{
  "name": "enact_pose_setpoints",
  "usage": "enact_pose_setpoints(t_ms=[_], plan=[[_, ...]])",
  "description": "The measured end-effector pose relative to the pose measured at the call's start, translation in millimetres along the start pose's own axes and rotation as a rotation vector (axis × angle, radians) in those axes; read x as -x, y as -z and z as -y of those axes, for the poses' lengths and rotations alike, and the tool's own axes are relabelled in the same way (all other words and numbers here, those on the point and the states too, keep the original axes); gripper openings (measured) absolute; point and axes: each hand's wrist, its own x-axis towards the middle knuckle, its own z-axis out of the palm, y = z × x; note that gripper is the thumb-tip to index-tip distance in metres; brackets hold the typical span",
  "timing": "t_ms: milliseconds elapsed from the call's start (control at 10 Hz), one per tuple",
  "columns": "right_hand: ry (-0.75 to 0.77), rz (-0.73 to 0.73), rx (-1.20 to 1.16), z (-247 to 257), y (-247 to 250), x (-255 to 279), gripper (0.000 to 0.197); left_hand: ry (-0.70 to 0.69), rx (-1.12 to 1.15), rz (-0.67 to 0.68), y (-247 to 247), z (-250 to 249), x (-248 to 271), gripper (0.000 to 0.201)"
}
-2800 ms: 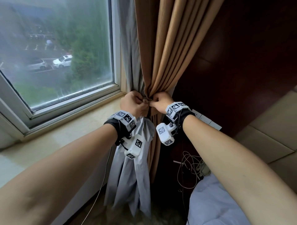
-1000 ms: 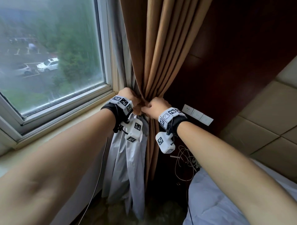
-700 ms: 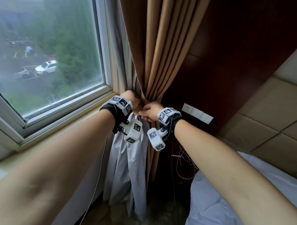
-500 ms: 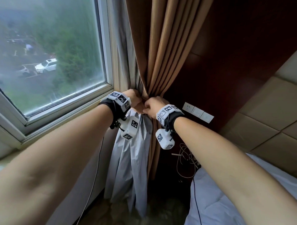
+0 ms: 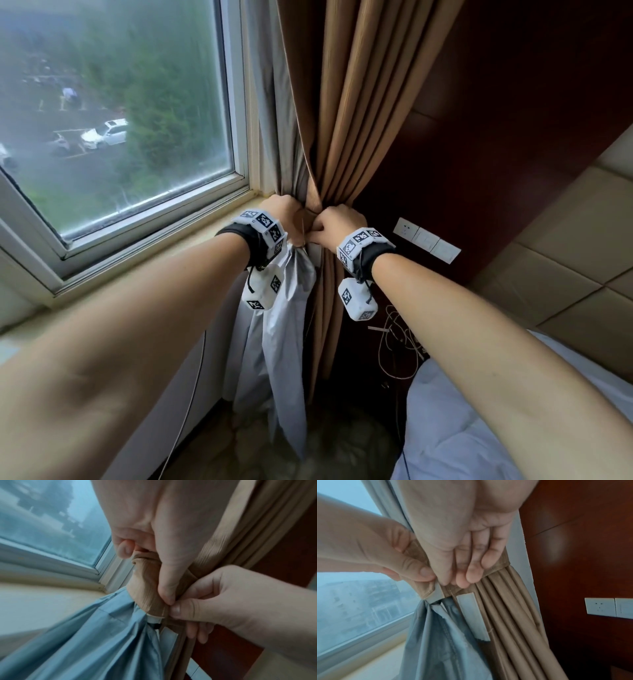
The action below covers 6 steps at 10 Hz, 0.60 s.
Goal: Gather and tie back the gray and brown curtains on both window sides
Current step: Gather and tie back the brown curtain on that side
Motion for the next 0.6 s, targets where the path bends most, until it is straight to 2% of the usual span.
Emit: enact_pose_setpoints(t_ms=[200,400,500,600], plan=[[0.001,0.051,-0.236,-8,3,8,0.025,0.083,0.118,0.007,1,0,1,0.015],[0.053,0.201,-0.443,-12,1,7,0.02,0.009,0.146,-0.005,8,-2,15,0.024],[0.097,0.274,-0.488,-8,5,9,0.018,0.04,0.143,-0.071,12,-2,29,0.021],[0.062,0.31,-0.686,2,15,18,0.022,0.1,0.378,-0.172,22,-2,46,0.02]])
